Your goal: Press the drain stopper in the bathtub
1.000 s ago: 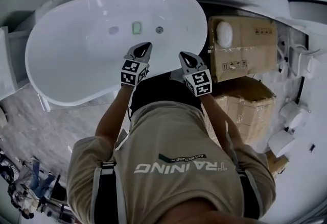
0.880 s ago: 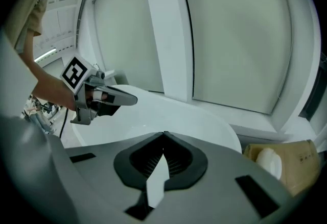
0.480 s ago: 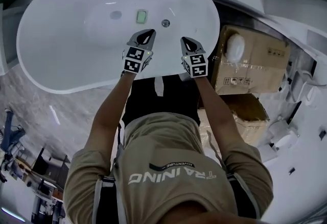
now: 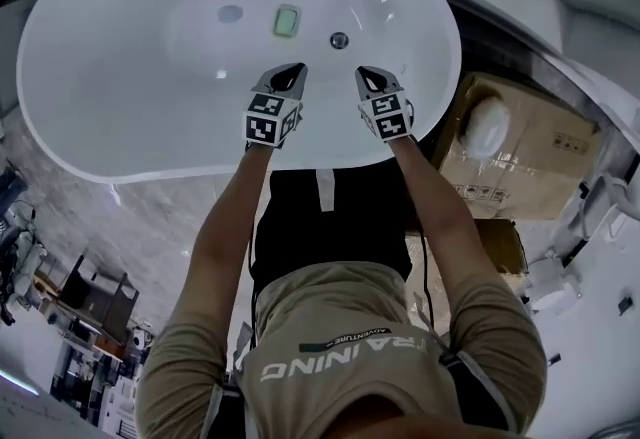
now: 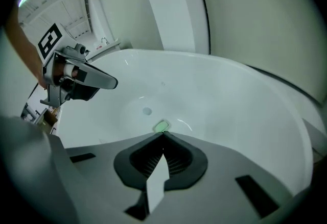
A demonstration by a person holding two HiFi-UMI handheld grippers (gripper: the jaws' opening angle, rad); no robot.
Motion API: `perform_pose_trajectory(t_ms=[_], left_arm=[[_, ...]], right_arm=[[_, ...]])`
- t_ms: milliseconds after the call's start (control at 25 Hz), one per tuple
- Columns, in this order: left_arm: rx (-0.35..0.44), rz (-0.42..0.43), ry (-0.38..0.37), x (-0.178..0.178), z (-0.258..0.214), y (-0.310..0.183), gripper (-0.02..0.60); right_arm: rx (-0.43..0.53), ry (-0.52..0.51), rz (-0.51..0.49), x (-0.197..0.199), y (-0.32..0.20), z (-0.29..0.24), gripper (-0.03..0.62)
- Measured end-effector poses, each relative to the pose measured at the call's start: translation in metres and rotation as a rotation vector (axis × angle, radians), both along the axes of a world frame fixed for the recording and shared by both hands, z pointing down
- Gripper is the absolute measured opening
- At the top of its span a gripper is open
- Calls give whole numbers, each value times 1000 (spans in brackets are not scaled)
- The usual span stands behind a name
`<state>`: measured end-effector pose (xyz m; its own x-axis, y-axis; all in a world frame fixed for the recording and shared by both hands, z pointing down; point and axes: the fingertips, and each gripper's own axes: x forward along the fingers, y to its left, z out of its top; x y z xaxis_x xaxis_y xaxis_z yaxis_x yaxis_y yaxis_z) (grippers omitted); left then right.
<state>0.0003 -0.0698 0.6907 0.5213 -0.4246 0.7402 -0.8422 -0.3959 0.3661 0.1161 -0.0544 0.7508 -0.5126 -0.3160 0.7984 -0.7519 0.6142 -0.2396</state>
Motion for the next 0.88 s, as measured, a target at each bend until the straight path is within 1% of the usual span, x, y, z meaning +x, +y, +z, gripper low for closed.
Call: perform_pose_trajectory(t_ms=[120,200,280,400,560,640,760,880], left_arm=[[-11,-28,-15,1,39,-5,2],[-17,-54,-18,1,64,-9,2],[-28,-72,-31,1,90,-10,2],[-35,-70,-65,1,129,-12,2],[-64,-50,-62,6,170,-7,2],[-75,-33,-73,8,187,-5,2],[-69,-8,-90,7,206,-7,2],[-74,-21,-82,4,223,-8,2]], right_arm=[[-8,12,-98,0,-9,43,9],[-24,13,-120,4,-17,70,9],[-53,23,-111,8,-23,95,9],[-81,41,-91,8,-32,130,9],[-134,61,-50,3,-32,175,9],[-162,88,-58,2,-28,201,9],[-189,122,-79,-2,-25,236,9],[-205,141,-101,-11,-22,266,9]])
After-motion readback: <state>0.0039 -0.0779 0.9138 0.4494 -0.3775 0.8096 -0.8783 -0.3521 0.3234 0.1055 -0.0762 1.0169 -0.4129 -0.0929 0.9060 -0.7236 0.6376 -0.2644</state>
